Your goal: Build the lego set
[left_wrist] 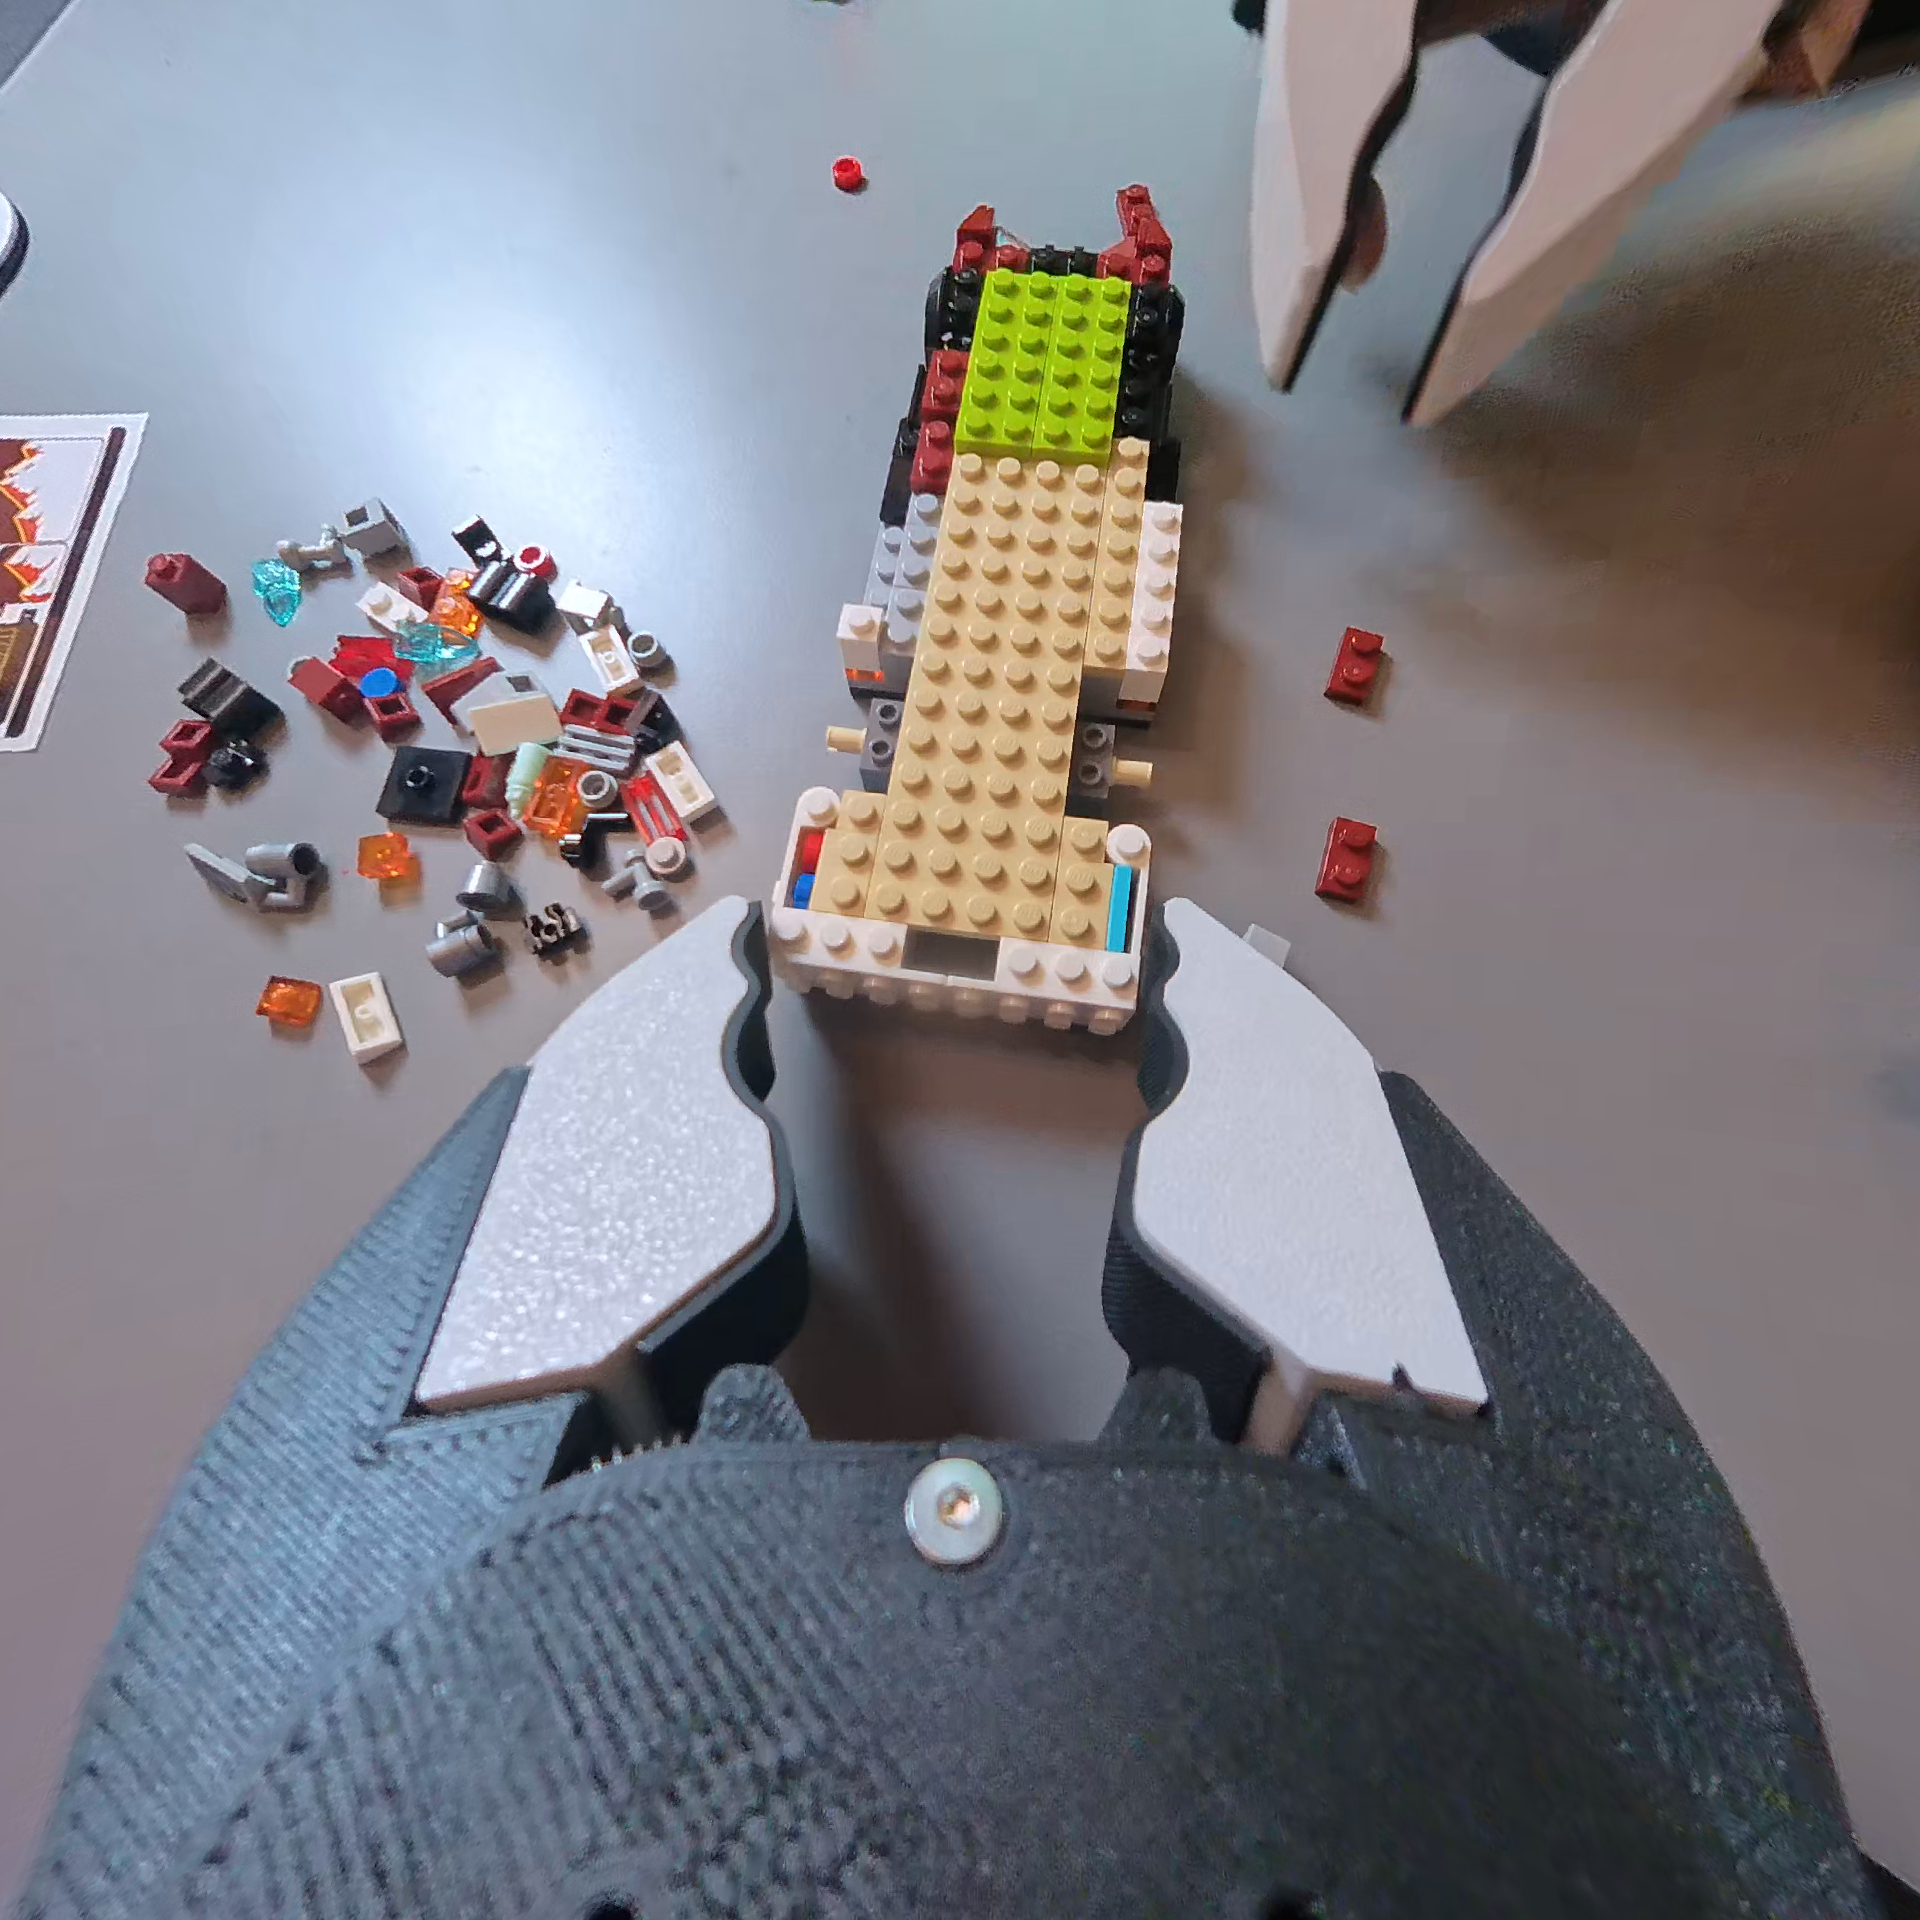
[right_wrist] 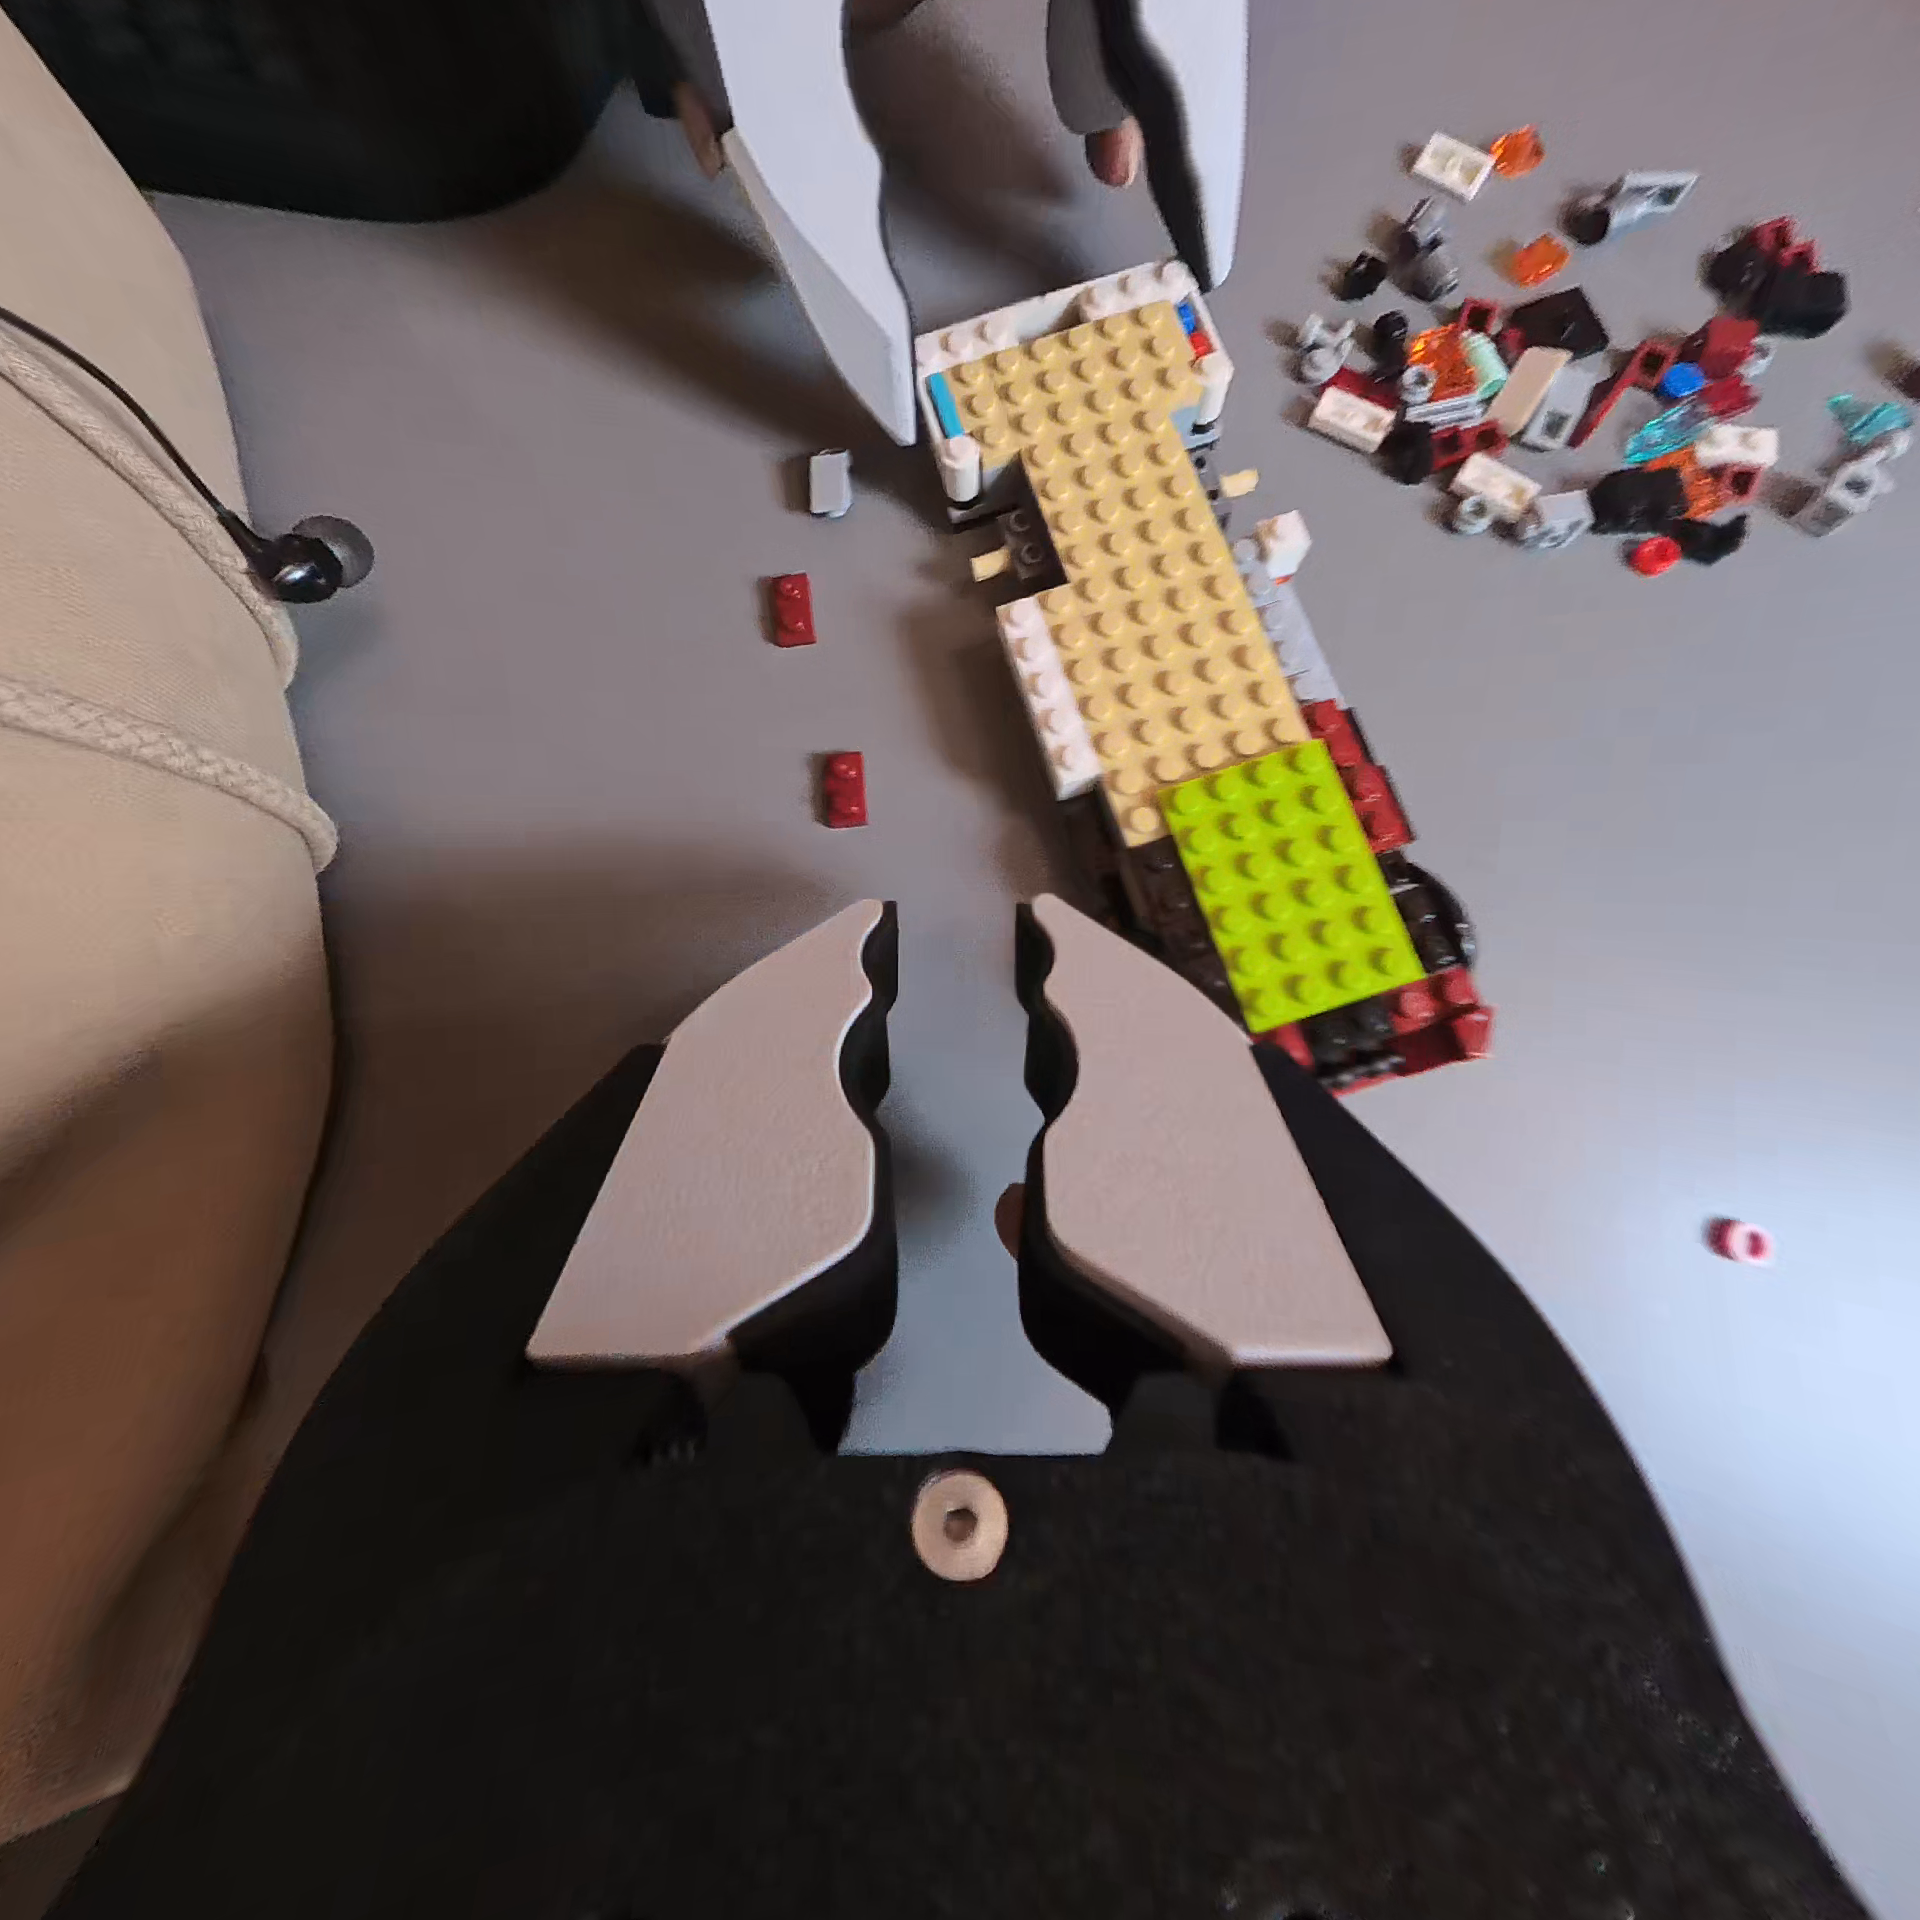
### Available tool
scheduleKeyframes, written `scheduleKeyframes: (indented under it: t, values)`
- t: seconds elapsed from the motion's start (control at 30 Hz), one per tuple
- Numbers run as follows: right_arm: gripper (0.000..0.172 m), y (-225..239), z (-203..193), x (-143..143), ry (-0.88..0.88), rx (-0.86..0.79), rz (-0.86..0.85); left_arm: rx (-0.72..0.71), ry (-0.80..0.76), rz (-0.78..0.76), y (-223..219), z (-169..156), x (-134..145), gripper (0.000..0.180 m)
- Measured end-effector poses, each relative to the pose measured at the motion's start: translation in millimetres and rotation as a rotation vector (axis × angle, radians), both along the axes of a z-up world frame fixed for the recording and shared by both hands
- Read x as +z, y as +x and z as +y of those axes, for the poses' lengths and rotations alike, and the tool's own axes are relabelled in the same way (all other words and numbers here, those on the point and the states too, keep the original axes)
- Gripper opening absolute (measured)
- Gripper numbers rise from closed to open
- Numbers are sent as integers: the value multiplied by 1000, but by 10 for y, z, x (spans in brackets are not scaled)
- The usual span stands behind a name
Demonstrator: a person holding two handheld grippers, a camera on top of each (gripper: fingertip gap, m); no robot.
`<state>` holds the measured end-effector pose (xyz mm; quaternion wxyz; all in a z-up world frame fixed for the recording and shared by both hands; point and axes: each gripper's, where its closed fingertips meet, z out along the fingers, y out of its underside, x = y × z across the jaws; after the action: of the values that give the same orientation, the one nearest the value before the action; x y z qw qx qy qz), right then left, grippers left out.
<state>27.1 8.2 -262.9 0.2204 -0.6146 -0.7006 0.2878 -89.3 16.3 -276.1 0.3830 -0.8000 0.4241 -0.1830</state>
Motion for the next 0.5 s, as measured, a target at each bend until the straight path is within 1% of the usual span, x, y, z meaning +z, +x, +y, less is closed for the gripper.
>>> scheduleKeyframes:
  t: [0.2, 0.5]
  values:
    - [20, -172, -247, -94, -7, -25, -34, 0, 8, 9, 0, -7, 2, 69]
    - [13, -306, -303, -215, 40, -1, -122, -5, 6, 12, -8, -19, 2, 69]
